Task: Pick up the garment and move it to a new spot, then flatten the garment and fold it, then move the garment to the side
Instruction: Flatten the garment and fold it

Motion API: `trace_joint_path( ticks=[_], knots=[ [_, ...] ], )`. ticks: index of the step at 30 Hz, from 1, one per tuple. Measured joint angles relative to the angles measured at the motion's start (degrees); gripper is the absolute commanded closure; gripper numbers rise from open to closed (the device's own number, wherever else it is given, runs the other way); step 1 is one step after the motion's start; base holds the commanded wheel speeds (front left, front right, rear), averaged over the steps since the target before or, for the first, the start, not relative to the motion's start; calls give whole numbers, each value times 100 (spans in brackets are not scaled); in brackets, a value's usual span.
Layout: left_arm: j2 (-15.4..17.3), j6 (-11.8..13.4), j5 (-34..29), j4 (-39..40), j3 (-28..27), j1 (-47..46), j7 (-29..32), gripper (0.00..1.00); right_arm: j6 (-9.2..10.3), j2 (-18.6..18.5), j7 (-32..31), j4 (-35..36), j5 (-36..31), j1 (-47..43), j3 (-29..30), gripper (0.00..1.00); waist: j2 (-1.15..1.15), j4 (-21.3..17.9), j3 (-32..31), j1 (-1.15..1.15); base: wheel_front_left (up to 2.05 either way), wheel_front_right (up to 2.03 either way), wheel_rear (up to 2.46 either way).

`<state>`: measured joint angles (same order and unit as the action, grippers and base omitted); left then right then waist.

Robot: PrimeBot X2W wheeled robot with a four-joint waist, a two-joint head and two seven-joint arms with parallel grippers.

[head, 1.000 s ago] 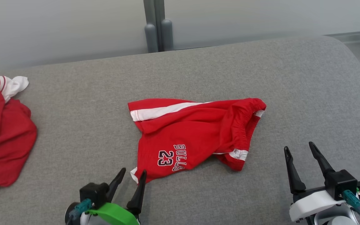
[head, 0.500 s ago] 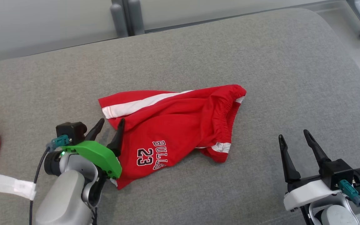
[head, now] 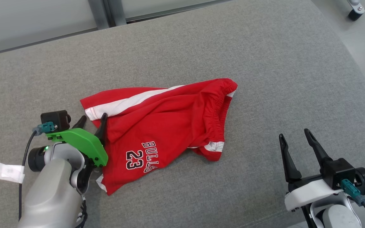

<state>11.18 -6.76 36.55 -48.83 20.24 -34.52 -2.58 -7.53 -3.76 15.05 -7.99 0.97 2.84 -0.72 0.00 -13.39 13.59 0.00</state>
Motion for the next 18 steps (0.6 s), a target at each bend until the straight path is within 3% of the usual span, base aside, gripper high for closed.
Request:
trace_joint_path(
  ticks=[1, 2, 3, 4, 5, 18],
  knots=[
    [-16, -3, 13, -44, 12, -14, -5, 4, 0, 1, 0, -4, 0, 9, -4, 0, 0, -2, -1, 0, 0, 0, 0],
    [-37, -7, 33, -75, 20, -21, -55, 21, 0, 0, 0, -4, 0, 13, -8, 0, 0, -1, -6, 0, 0, 0, 0],
    [-37, -7, 33, -75, 20, -21, -55, 59, 0, 0, 0, -4, 0, 13, -8, 0, 0, -1, -6, 0, 0, 0, 0],
    [-55, -14, 45, -108, 31, -29, -89, 85, 0, 0, 0, -8, 0, 13, -8, 0, 0, 3, -14, 0, 0, 0, 0],
    [-70, -26, 69, -141, 53, -32, -91, 100, 0, 0, 0, -13, 0, 12, -5, 0, 0, 9, -22, 0, 0, 0, 0],
    [-31, -62, 270, 51, 465, -196, -398, 100, 0, 1, 0, -48, 0, 13, -27, 0, 0, 139, -110, 0, 0, 0, 0]
  ],
)
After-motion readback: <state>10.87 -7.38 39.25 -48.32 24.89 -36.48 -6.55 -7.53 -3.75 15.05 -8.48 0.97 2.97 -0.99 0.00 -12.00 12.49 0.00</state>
